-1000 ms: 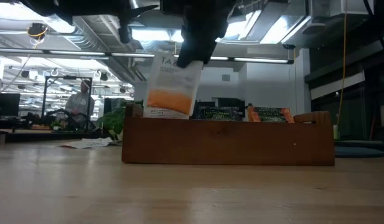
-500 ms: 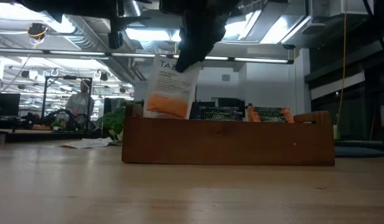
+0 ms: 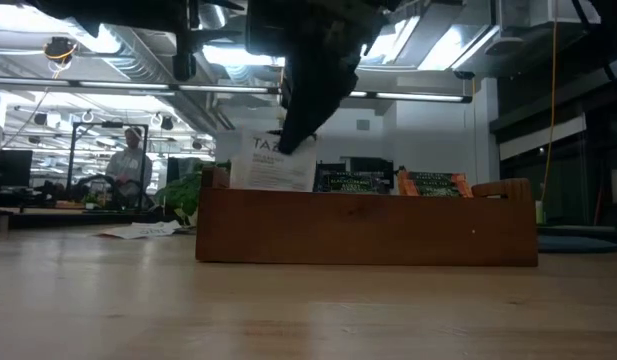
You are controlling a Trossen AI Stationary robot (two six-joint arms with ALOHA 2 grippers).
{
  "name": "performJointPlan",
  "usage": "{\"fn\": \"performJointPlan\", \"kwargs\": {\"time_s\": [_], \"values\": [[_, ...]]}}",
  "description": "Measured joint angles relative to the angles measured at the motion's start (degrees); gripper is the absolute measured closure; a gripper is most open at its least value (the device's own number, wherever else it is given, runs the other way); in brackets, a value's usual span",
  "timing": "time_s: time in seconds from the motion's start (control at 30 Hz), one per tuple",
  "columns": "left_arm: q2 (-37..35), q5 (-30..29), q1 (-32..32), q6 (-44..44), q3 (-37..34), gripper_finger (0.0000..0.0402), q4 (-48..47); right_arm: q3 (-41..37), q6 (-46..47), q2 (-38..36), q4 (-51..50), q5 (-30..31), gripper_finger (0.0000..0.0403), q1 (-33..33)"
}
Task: Pick & Place Tea
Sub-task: Put the white tea bag into the left section of the wooden organizer, then put the bottom white tea bag into the left section of the wooden organizer
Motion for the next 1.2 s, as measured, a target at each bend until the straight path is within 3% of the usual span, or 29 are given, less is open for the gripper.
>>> {"fn": "performJointPlan", "kwargs": {"time_s": [0.2,0.67,0.83,1.0,1.2], "values": [[0.0,0.0,0.0,0.0,0.0,0.0265,0.0,0.1,1.4,0.0,1.3,0.1,0.0383,0.0],[0.0,0.7,-0.8,0.8,0.0,0.0265,-2.1,0.1,12.3,-0.9,-1.4,0.1,0.0293,-0.1],[0.0,-0.2,-3.9,3.8,0.0,0.0265,-7.8,0.2,13.5,-4.1,-4.8,0.4,0.0289,-0.5],[0.0,-5.8,-8.8,6.0,0.0,0.0265,-16.4,-1.1,9.8,-7.5,-6.2,2.9,0.0289,-0.5],[0.2,-9.3,-14.9,6.0,0.0,0.0265,-22.0,-10.2,9.1,-11.3,0.0,0.6,0.0289,-2.3]]}}
